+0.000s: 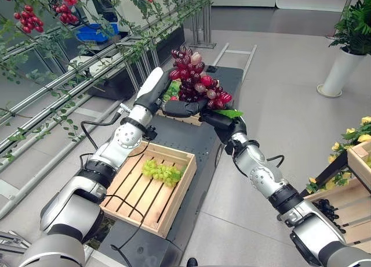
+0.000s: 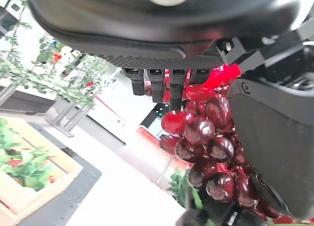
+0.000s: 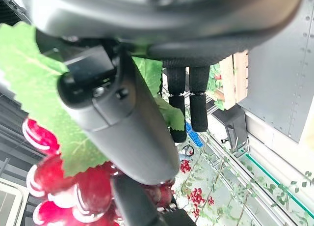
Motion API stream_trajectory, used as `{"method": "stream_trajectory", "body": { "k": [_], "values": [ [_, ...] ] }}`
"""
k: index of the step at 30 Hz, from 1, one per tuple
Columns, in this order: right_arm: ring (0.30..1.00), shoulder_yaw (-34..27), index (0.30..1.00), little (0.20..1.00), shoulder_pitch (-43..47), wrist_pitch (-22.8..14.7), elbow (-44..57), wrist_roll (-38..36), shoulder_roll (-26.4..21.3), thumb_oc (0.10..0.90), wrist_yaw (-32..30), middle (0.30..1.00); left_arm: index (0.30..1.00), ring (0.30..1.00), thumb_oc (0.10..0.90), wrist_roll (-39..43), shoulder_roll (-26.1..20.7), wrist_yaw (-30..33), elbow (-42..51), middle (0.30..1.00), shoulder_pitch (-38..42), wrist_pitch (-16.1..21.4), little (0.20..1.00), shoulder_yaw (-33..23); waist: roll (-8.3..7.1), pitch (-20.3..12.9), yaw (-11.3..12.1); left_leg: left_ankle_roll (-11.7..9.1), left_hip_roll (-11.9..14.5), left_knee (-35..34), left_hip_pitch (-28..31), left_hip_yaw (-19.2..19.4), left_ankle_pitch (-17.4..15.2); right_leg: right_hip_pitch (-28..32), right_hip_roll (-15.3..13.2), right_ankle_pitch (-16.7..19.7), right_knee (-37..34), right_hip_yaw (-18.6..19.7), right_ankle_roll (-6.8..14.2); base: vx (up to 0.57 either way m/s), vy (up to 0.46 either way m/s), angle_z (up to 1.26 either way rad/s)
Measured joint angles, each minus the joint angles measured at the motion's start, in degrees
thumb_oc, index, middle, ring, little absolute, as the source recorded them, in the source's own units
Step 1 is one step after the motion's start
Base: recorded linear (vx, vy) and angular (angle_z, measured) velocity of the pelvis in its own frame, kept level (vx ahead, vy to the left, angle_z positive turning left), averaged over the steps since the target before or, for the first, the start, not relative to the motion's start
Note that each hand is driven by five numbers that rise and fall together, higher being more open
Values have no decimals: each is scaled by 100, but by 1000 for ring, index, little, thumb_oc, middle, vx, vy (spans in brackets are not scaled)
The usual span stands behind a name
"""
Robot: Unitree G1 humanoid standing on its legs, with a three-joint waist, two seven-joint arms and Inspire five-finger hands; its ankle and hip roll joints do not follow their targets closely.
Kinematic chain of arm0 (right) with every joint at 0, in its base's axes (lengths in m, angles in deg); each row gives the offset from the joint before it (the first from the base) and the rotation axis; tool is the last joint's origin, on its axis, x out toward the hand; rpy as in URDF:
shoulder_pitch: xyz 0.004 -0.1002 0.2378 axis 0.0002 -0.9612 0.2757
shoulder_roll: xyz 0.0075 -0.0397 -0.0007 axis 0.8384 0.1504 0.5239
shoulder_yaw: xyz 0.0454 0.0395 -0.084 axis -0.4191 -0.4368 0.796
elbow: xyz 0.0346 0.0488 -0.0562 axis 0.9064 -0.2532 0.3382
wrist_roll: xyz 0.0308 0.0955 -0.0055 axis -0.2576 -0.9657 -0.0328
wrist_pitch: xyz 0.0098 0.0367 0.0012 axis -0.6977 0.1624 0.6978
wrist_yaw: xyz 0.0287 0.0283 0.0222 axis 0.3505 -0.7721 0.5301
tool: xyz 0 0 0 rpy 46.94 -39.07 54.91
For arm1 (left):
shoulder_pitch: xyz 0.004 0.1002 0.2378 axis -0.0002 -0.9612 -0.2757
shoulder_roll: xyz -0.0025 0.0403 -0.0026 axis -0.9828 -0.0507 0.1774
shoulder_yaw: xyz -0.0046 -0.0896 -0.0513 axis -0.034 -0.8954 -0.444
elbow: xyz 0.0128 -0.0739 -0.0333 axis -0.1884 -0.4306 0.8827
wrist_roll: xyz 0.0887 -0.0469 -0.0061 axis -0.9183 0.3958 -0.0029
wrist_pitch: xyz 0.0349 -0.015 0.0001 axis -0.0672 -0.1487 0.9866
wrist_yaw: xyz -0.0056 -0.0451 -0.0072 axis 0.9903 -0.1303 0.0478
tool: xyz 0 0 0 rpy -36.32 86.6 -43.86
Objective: Pick up the fruits from the basket on one side to the basket on the other side
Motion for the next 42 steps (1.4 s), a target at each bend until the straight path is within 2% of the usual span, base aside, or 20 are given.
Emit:
{"method": "stream_trajectory", "body": {
  "k": [10, 16, 21, 42],
  "values": [
    [300, -138, 300, 300, -1, 0, 2, 5, -33, 400, -5, 300, 900, 900, 800, 15, -140, -26, -95, 900, -142, -261, 900, -87, 1, 1, 50, -1, 4, 0, -10, -6, 1, -6, 4, -2, -1, -6, -3, 0, 0, 0],
    [300, -654, 300, 300, 14, -285, 197, 16, -42, 400, -8, 300, 900, 900, 800, 28, -348, -680, -454, 900, -472, -774, 900, -91, 2, 1, 19, -2, 3, 0, -12, -5, 1, -12, 3, -2, -2, -4, -3, 0, 0, 0],
    [300, -1011, 300, 300, 25, -389, 209, 240, -394, 400, -16, 300, 900, 900, 800, 68, -367, -1115, -722, 900, -867, -1064, 900, -91, 1, 2, 72, -2, 4, -1, -19, -5, 2, -19, 5, -2, -2, -3, -3, 0, 0, 0],
    [300, -1116, 300, 300, 23, -424, 220, 239, -372, 400, -15, 300, 900, 900, 800, 142, -364, -1304, -885, 900, -876, -1088, 900, -91, -67, 45, 62, -4, 4, -2, -20, -1, 2, -23, 30, -1, -2, 6, -2, 0, 0, 0]
  ]
}}
